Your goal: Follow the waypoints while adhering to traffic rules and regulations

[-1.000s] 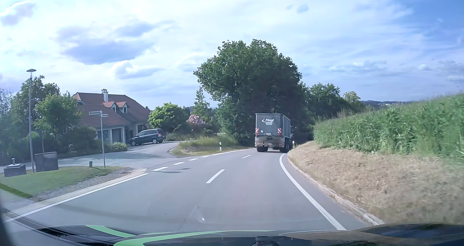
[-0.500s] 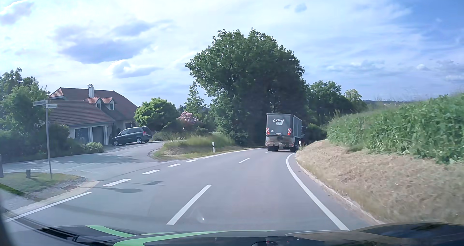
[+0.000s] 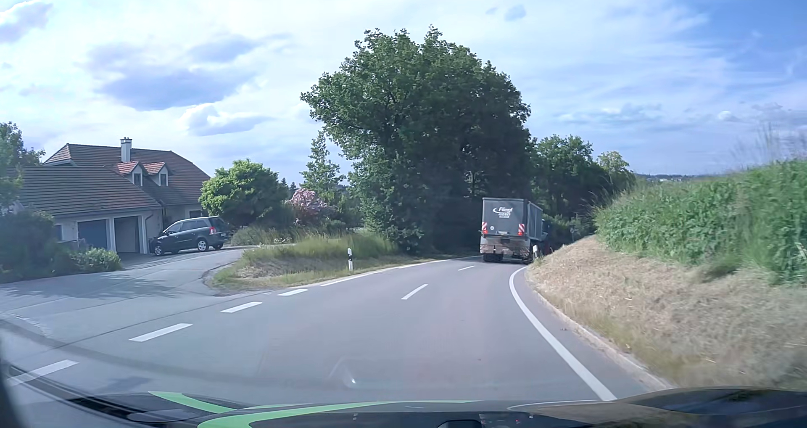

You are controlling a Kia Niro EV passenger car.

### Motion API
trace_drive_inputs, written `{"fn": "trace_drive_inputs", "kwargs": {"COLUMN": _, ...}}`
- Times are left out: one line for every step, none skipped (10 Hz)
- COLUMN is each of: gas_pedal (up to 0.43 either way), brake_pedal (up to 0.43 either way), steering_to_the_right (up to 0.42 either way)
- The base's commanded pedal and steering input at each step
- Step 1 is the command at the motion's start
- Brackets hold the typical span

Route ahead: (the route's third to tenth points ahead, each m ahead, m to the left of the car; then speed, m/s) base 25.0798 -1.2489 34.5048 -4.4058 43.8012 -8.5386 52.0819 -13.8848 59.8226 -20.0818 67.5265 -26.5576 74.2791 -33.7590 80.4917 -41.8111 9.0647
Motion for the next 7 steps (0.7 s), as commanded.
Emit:
{"fn": "trace_drive_inputs", "kwargs": {"gas_pedal": 0.0, "brake_pedal": 0.0, "steering_to_the_right": 0.023}}
{"fn": "trace_drive_inputs", "kwargs": {"gas_pedal": 0.0, "brake_pedal": 0.0, "steering_to_the_right": 0.026}}
{"fn": "trace_drive_inputs", "kwargs": {"gas_pedal": 0.0, "brake_pedal": 0.0, "steering_to_the_right": 0.029}}
{"fn": "trace_drive_inputs", "kwargs": {"gas_pedal": 0.0, "brake_pedal": 0.0, "steering_to_the_right": 0.032}}
{"fn": "trace_drive_inputs", "kwargs": {"gas_pedal": 0.0, "brake_pedal": 0.0, "steering_to_the_right": 0.036}}
{"fn": "trace_drive_inputs", "kwargs": {"gas_pedal": 0.0, "brake_pedal": 0.0, "steering_to_the_right": 0.043}}
{"fn": "trace_drive_inputs", "kwargs": {"gas_pedal": 0.0, "brake_pedal": 0.0, "steering_to_the_right": 0.048}}
